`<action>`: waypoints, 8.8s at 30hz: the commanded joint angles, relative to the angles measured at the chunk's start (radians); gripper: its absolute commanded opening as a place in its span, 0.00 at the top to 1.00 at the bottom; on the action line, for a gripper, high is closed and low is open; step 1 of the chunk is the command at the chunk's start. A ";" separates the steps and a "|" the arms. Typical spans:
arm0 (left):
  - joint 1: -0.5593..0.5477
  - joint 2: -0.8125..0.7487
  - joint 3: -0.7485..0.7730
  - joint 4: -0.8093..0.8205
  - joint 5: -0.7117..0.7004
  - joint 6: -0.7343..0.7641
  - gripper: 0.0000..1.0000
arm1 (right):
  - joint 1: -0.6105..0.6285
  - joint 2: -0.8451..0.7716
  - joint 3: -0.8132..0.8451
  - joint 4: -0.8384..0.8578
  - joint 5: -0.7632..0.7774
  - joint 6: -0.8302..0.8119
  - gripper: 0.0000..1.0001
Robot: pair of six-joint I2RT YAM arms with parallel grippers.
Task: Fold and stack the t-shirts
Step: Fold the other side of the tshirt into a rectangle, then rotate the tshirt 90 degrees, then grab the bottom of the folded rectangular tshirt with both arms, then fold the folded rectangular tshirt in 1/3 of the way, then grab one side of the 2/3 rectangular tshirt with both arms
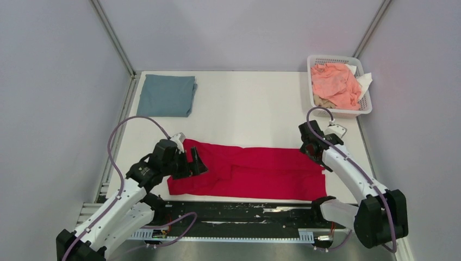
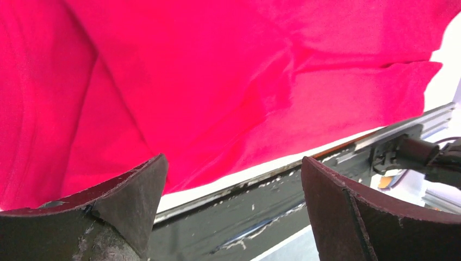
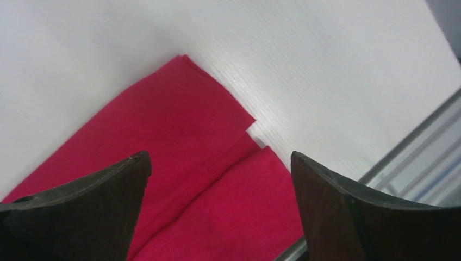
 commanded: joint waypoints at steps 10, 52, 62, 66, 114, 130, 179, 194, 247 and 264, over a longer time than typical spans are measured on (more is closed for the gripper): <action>-0.001 0.643 0.113 0.563 0.117 -0.089 0.00 | 0.021 -0.048 -0.180 0.748 -0.919 -0.359 0.00; 0.236 2.134 2.025 0.502 0.431 -0.124 0.00 | 0.388 0.337 -0.066 0.824 -1.103 -0.196 0.00; 0.236 2.120 2.032 0.556 0.374 -0.162 0.00 | 0.536 0.323 -0.035 0.962 -0.847 0.049 0.00; 0.236 2.062 2.029 0.537 0.405 -0.143 0.00 | 0.536 0.184 -0.038 0.869 -0.694 0.033 0.00; -0.465 0.320 -0.170 0.436 0.074 -0.335 0.33 | 0.489 -0.276 -0.425 0.480 -0.871 -0.053 0.59; -0.504 0.484 -0.097 0.432 -0.004 -0.351 0.59 | 0.490 -0.346 -0.504 0.562 -0.955 -0.042 0.91; 0.000 0.672 0.275 0.622 0.125 -0.004 1.00 | 0.241 0.170 0.095 0.809 -0.805 -0.172 1.00; 0.163 1.004 0.549 0.599 0.221 0.058 1.00 | 0.124 0.495 0.359 0.819 -0.851 -0.254 1.00; 0.118 0.796 0.145 0.672 0.206 -0.035 0.14 | 0.090 0.278 -0.019 0.866 -1.013 -0.285 0.00; 0.095 0.940 0.174 0.699 0.184 -0.041 0.67 | 0.103 0.359 -0.057 0.890 -0.995 -0.248 0.27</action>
